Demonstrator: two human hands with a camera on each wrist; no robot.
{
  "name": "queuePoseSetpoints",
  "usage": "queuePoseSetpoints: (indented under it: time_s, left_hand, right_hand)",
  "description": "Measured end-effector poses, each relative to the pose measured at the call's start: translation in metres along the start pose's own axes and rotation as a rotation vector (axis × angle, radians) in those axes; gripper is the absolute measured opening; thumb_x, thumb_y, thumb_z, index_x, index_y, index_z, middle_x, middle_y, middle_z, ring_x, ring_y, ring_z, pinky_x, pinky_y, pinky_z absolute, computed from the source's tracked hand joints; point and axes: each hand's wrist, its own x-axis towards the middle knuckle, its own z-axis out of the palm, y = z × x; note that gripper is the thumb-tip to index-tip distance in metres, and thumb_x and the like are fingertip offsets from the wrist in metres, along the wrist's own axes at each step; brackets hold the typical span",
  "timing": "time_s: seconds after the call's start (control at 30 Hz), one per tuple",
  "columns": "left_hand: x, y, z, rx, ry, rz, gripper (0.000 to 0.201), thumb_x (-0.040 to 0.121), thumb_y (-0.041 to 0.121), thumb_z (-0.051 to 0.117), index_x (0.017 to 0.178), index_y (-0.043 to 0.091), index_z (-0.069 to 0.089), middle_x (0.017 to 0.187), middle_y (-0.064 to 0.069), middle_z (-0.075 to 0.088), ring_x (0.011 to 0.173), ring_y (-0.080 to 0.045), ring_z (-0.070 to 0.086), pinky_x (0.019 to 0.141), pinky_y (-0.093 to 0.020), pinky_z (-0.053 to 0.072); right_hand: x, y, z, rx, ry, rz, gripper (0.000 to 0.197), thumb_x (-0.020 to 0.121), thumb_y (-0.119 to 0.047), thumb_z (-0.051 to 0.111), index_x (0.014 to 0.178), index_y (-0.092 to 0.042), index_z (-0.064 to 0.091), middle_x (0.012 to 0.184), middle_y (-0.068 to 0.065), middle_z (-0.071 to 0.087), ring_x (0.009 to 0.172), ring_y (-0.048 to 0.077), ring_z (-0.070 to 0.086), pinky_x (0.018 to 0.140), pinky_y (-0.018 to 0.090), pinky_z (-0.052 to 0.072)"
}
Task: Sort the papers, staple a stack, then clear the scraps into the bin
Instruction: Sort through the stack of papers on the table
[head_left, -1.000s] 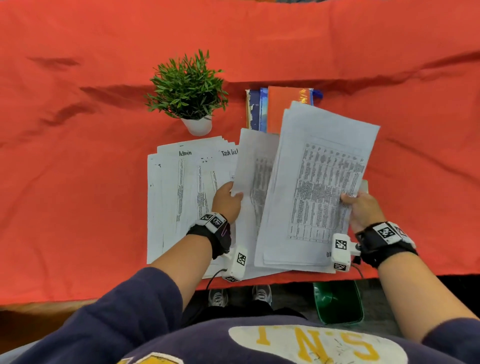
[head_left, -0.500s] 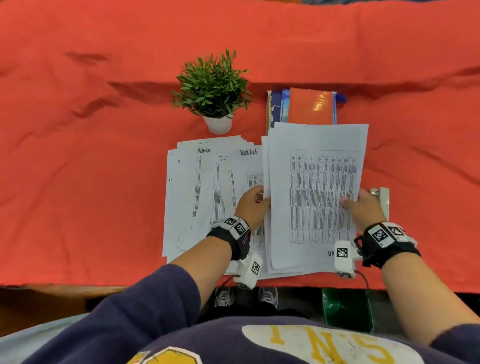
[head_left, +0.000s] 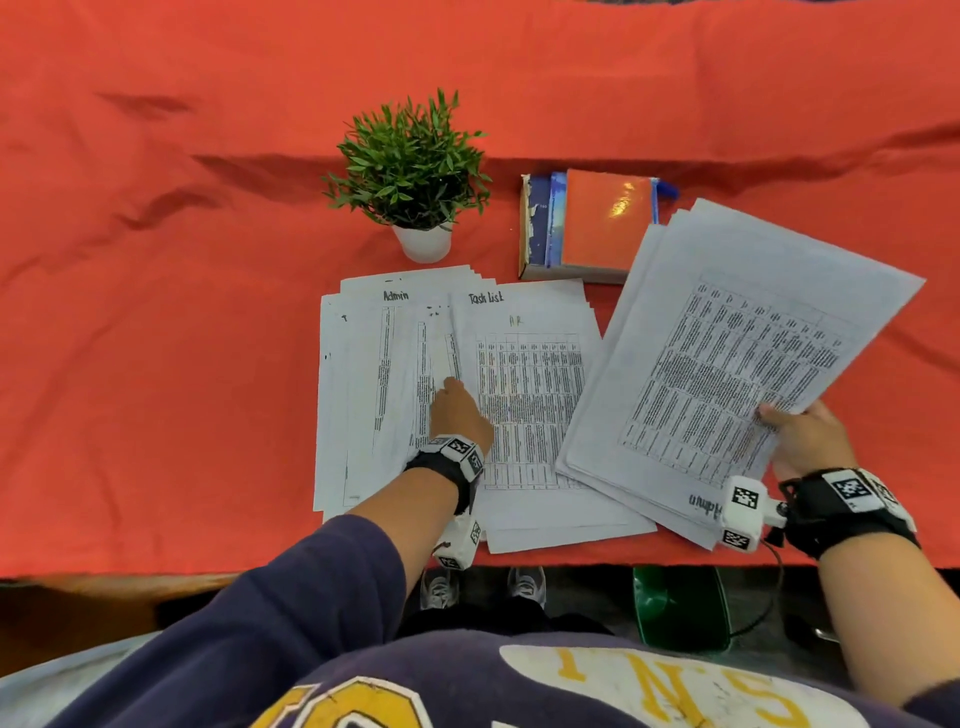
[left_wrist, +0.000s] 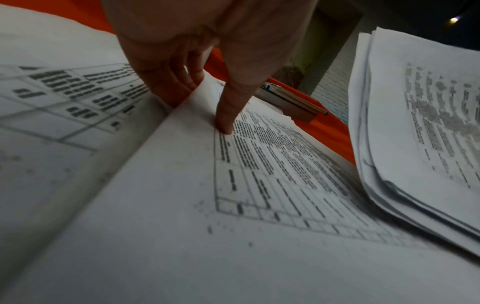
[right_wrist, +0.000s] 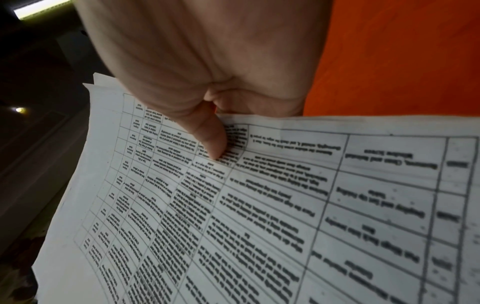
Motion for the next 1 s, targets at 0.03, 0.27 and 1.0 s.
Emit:
queuePoseSetpoints:
  time_s: [0.03,0.27,1.0]
  left_hand:
    - [-0.001,-0.001,-0.001,0.000,0.015,0.024,0.046,0.086,0.007,0.062,0.127,0.003,0.039,0.124,-0.016,0.052,0.114,-0.030,0.053,0.092,-0.038,0.049]
    - [-0.015,0.005,-0.004,0.011,0.172,0.257,0.007,0.091,0.017,0.058,0.093,0.012,0.062,0.128,-0.010,0.044,0.122,-0.026,0.038,0.084,-0.028,0.039]
    - [-0.001,0.017,0.009,0.053,0.067,0.135,0.037,0.081,-0.002,0.060,0.115,0.000,0.048,0.133,-0.016,0.031,0.118,-0.029,0.039,0.084,-0.029,0.044]
  right_hand:
    - [0.000,0.000,-0.001,-0.014,-0.007,0.007,0.034,0.093,0.005,0.050,0.122,-0.011,0.059,0.114,0.004,0.062,0.090,0.013,0.063,0.084,0.032,0.056]
    - [0.005,0.008,0.004,-0.012,-0.029,-0.017,0.028,0.092,0.004,0.053,0.108,-0.016,0.062,0.113,0.008,0.065,0.086,0.008,0.068,0.061,0.016,0.052]
    - [0.004,0.009,0.009,-0.049,-0.068,0.019,0.028,0.088,-0.003,0.061,0.087,-0.031,0.064,0.116,0.006,0.067,0.110,0.022,0.063,0.096,0.039,0.052]
